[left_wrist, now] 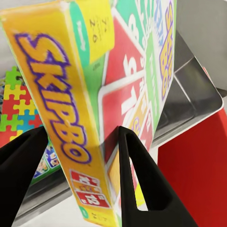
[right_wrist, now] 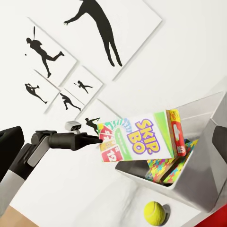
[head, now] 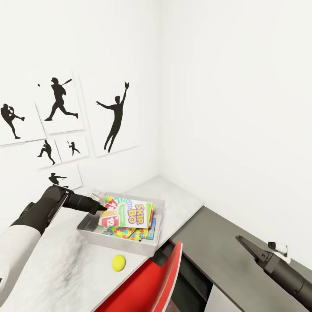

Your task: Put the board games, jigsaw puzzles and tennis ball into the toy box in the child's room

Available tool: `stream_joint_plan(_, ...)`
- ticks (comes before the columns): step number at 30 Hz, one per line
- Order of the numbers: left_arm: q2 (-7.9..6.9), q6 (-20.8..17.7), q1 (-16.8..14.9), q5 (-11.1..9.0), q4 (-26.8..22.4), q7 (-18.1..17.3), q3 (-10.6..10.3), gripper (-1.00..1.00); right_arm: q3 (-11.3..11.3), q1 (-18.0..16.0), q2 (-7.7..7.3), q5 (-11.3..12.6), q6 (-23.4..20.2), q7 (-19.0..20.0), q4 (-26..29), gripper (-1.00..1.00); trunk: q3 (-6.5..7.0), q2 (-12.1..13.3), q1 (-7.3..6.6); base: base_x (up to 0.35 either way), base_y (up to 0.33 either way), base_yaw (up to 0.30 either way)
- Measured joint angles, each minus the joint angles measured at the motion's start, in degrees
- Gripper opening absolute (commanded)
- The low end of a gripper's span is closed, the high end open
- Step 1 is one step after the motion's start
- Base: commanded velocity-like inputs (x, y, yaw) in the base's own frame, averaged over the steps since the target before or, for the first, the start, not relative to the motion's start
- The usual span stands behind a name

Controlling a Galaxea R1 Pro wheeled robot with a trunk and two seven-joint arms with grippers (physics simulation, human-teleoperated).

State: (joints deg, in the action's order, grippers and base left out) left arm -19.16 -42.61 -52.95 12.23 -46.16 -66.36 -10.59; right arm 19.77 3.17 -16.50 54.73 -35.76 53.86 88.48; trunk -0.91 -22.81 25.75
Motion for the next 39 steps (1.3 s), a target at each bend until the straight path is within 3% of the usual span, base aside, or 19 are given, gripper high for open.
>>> stream_joint_plan(4,-0.02,0.07,0.00,0.03,0.01,0.08,0.00,-1.00,0.00,0.00,0.00,0.00,0.01,0.00,0.00,1.00,0.00,0.00,0.00,0.000,0.000,0.000)
stream_joint_plan(5,-0.01,0.06,0.00,0.02,0.00,0.12,0.00,1.00,0.00,0.00,0.00,0.00,0.00,0.00,0.00,1.00,0.00,0.00,0.00,0.000,0.000,0.000)
stream_joint_plan(22,0.36,0.06,0.00,-0.10,0.00,0.24,0.08,1.00,0.00,0.00,-0.05,0.00,0.03,0.00,0.00,1.00,0.00,0.00,0.00,0.000,0.000,0.000)
stream_joint_plan(28,-0.05,-0.03,0.00,-0.79,-0.42,-1.43,1.16,1.00,0.00,0.00,-0.09,0.00,0.02,0.00,0.00,1.00,0.00,0.00,0.00,0.000,0.000,0.000)
stream_joint_plan(30,-0.17,-0.21,0.00,-1.00,-1.13,-3.48,2.66,1.00,0.00,0.00,-0.09,0.00,0.03,0.00,0.00,1.00,0.00,0.00,0.00,0.000,0.000,0.000)
stream_joint_plan(33,-0.71,-1.10,-0.01,-1.05,-3.15,-11.13,8.13,1.00,0.00,0.00,-0.09,0.00,0.00,0.00,0.00,1.00,0.00,-0.01,0.00,0.000,0.000,0.000)
stream_joint_plan(37,-4.05,-2.12,0.06,-1.29,-4.39,-22.22,15.32,1.00,0.00,0.00,-0.09,0.00,0.01,0.00,0.00,1.00,0.00,-0.01,0.00,0.000,0.000,0.000)
stream_joint_plan(39,-5.91,-2.26,0.23,-1.43,-4.57,-23.15,17.53,1.00,0.00,0.00,-0.09,-0.01,0.03,0.00,0.00,1.00,0.00,0.00,0.00,0.000,0.000,0.000)
